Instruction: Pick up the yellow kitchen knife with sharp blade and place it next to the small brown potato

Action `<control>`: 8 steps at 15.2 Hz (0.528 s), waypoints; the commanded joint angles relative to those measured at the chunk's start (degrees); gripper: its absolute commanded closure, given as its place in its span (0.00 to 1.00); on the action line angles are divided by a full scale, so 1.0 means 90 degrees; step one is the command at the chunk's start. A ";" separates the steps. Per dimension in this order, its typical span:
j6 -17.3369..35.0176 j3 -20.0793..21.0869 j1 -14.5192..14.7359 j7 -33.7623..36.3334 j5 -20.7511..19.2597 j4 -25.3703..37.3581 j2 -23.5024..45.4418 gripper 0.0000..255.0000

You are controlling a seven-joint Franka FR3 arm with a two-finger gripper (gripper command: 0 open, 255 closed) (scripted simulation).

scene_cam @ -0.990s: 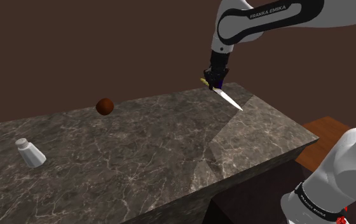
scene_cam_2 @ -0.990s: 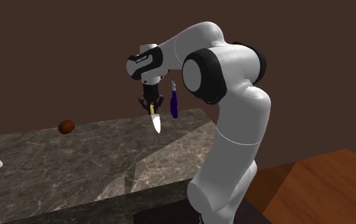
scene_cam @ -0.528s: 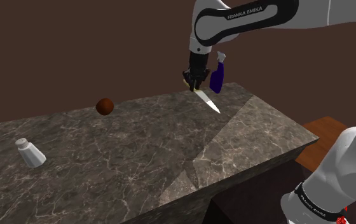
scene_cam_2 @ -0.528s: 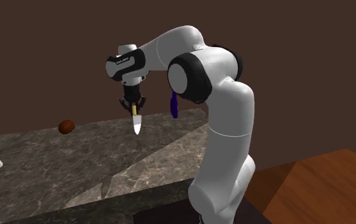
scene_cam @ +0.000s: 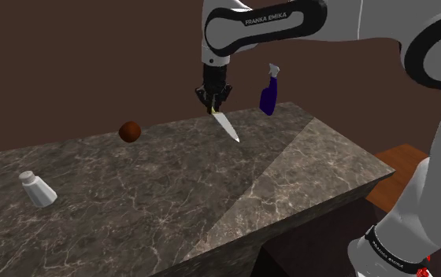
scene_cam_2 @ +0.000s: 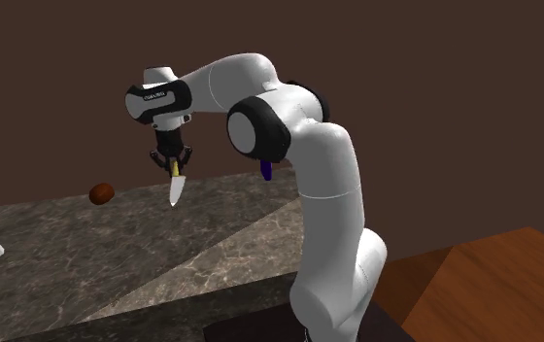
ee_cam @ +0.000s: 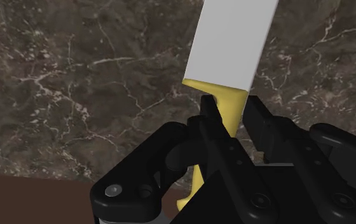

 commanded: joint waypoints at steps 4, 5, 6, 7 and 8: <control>-0.0518 0.0150 0.0358 0.0518 -0.0092 0.1646 0.1117 1.00; -0.0665 0.0171 0.0432 0.0609 -0.0113 0.2060 0.1383 1.00; -0.0832 0.0190 0.0508 0.0697 -0.0134 0.2517 0.1672 1.00; -0.1026 0.0204 0.0588 0.0782 -0.0156 0.3032 0.1991 1.00; -0.1260 0.0216 0.0671 0.0863 -0.0179 0.3632 0.2356 1.00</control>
